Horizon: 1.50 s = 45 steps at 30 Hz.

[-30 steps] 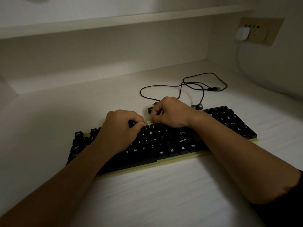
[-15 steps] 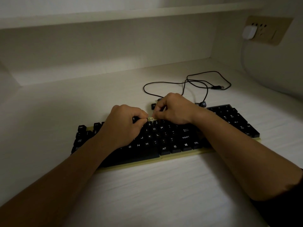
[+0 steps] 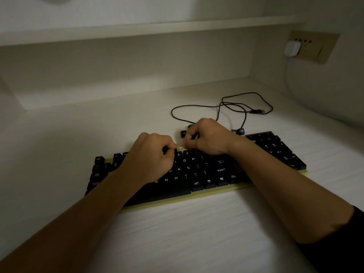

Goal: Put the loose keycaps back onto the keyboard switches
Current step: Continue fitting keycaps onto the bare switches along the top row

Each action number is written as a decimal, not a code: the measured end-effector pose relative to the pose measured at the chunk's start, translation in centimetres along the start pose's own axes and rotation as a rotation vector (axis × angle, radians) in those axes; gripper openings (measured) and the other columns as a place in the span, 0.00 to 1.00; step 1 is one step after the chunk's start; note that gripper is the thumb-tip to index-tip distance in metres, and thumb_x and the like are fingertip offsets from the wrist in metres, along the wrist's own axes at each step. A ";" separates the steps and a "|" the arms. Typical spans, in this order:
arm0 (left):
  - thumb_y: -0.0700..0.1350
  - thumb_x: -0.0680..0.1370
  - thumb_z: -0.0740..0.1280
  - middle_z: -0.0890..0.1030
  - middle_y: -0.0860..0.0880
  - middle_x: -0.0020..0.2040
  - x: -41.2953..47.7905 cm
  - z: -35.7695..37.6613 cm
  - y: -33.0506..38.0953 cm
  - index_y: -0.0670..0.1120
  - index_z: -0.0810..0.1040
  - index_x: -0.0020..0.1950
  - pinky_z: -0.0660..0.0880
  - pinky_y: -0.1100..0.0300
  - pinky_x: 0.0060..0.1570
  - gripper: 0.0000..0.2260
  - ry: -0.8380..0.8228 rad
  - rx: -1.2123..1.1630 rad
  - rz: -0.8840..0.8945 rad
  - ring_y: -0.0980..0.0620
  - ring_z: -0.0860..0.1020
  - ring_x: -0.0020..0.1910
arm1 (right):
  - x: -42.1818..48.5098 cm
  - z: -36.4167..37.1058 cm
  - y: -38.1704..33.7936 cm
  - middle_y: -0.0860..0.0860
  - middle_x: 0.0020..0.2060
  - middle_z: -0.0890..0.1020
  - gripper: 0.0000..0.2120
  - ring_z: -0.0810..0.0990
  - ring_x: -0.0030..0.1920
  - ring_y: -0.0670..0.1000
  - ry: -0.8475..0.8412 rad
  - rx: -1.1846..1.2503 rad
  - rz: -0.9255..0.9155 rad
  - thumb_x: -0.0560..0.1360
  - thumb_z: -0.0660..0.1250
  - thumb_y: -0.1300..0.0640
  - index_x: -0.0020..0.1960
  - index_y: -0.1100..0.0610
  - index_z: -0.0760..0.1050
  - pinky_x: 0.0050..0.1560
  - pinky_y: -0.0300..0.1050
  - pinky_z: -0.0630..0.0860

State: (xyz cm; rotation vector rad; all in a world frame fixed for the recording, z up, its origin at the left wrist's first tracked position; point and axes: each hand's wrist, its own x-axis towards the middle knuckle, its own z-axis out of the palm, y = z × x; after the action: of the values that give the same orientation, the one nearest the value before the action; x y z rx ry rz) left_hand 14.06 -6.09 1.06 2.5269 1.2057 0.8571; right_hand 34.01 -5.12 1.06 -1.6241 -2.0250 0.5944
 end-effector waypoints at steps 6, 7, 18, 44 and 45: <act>0.32 0.73 0.63 0.86 0.45 0.36 -0.1 0.2 -0.1 0.43 0.86 0.49 0.75 0.63 0.40 0.14 0.027 -0.008 0.010 0.56 0.69 0.20 | -0.1 -0.1 -0.1 0.47 0.39 0.86 0.06 0.83 0.43 0.46 0.008 0.000 -0.001 0.74 0.73 0.53 0.41 0.54 0.86 0.51 0.48 0.82; 0.32 0.73 0.64 0.86 0.47 0.34 -0.2 0.2 -0.2 0.43 0.86 0.48 0.74 0.67 0.38 0.13 0.040 -0.025 0.002 0.56 0.71 0.20 | -0.1 -0.1 -0.1 0.47 0.39 0.86 0.06 0.83 0.43 0.46 0.006 0.000 0.001 0.74 0.73 0.53 0.41 0.54 0.86 0.50 0.48 0.82; 0.33 0.71 0.68 0.86 0.48 0.47 -0.3 0.1 -0.1 0.42 0.82 0.53 0.72 0.80 0.40 0.13 0.067 -0.066 0.071 0.72 0.76 0.31 | 0.0 -0.2 -0.1 0.45 0.37 0.85 0.06 0.81 0.39 0.43 -0.006 0.008 -0.003 0.75 0.72 0.54 0.41 0.54 0.85 0.44 0.39 0.78; 0.42 0.73 0.72 0.86 0.52 0.38 0.7 -0.1 -0.2 0.49 0.87 0.43 0.77 0.53 0.52 0.04 0.035 0.017 -0.029 0.52 0.82 0.37 | 0.1 0.0 0.1 0.47 0.39 0.86 0.06 0.83 0.41 0.46 0.000 0.012 -0.013 0.75 0.72 0.53 0.41 0.53 0.85 0.49 0.46 0.81; 0.41 0.73 0.72 0.86 0.52 0.38 0.7 -0.1 -0.1 0.48 0.87 0.42 0.78 0.54 0.49 0.04 0.048 0.024 0.003 0.52 0.82 0.36 | 0.1 0.0 0.2 0.47 0.39 0.86 0.06 0.83 0.41 0.46 0.003 0.009 -0.017 0.75 0.72 0.53 0.41 0.53 0.85 0.49 0.47 0.81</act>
State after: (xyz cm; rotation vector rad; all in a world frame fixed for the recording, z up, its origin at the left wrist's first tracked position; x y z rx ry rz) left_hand 14.30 -5.56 1.37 2.5413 1.2345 0.9149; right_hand 34.14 -4.98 0.99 -1.6000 -2.0291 0.5947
